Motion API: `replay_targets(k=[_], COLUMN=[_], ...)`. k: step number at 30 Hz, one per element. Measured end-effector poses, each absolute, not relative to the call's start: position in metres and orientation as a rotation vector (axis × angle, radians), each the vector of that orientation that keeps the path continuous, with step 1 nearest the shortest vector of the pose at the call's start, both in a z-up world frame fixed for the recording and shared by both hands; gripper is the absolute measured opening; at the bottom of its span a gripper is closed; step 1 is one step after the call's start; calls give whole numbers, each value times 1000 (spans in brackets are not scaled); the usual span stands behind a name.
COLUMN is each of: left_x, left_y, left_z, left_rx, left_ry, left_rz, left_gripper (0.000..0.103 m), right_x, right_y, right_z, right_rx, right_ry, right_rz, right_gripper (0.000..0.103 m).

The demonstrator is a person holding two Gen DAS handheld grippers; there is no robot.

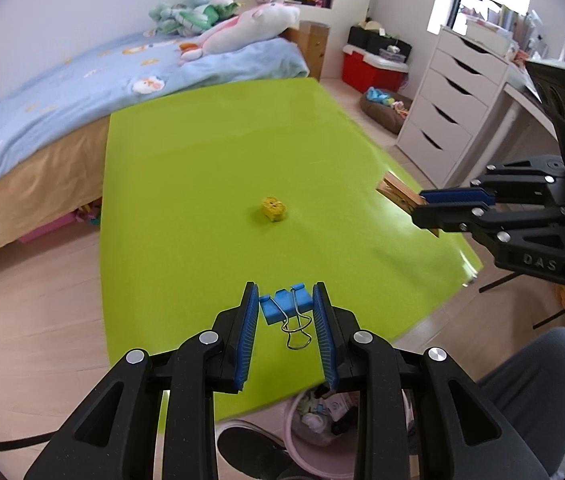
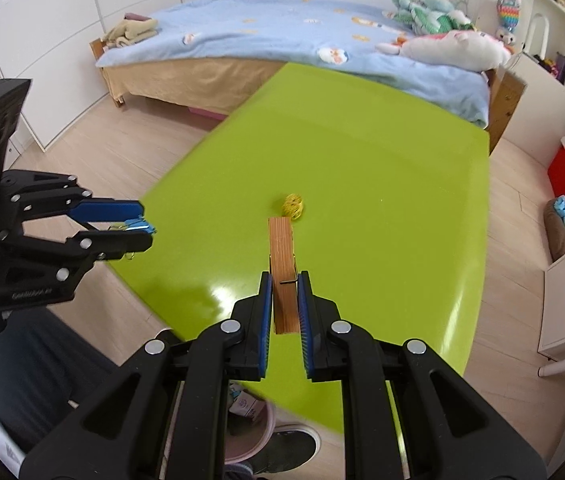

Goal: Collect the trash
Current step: 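Carry the clothespin and blue clip over the wastebasket and open both tools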

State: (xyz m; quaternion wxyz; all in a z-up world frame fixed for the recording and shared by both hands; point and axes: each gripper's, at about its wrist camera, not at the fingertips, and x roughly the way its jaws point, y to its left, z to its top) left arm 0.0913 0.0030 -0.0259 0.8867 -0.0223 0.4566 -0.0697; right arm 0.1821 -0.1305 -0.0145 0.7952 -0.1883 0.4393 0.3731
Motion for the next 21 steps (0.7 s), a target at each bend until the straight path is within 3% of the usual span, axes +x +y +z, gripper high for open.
replay_targets(k=[21], left_x=[-6], left_y=[-38], left_z=[-27], left_rx=[-24], left_ry=[936], left_rz=[-208], left_gripper=[28], right_x=[49], right_y=[-188], right_z=[-32], right_rx=[-321], right_ry=[995], right_rz=[889], right_gripper=[12])
